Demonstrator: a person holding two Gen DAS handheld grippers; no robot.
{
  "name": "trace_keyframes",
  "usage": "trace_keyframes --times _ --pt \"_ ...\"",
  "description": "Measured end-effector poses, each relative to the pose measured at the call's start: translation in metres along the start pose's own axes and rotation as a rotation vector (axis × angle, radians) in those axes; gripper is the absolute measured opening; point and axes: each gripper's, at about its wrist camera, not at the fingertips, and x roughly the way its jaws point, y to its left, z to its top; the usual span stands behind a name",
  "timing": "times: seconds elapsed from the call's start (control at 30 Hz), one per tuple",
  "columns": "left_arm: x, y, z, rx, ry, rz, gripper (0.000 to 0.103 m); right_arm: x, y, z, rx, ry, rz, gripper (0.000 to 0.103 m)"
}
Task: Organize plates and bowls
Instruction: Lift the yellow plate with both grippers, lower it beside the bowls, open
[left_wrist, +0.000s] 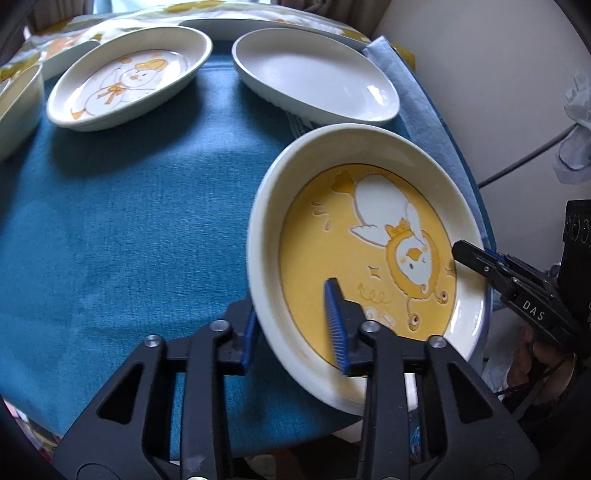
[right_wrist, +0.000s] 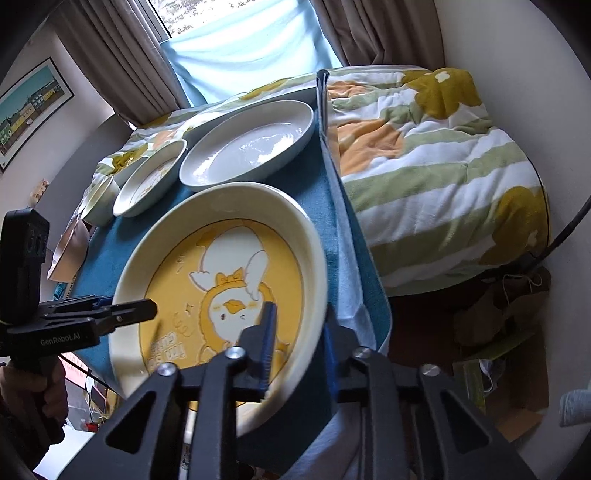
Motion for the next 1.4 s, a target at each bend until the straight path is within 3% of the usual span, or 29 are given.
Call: trace_keyframes --times 0.53,0.83,1.1,1.4 --pt "-0.007 -0.008 -0.001 0.049 -0.039 0.049 0.021 0.005 0.004 0.006 -0.072 -0.001 -0.004 0.013" --pt "-0.050 -0.001 -0.002 0.048 -0.108 0.048 0.021 -0.014 0.028 0.015 -0.141 -0.047 -0.039 0.013" --pt "-0.114 0.033 -0.005 0.019 -0.188 0.070 0.021 -0.032 0.085 0.035 -0.186 -0.088 -0.012 0.013" --pt "-0.177 0.118 -0.021 -0.025 -0.212 0.127 0.021 -0.013 0.181 0.043 -0.220 -0.078 0.038 0.013"
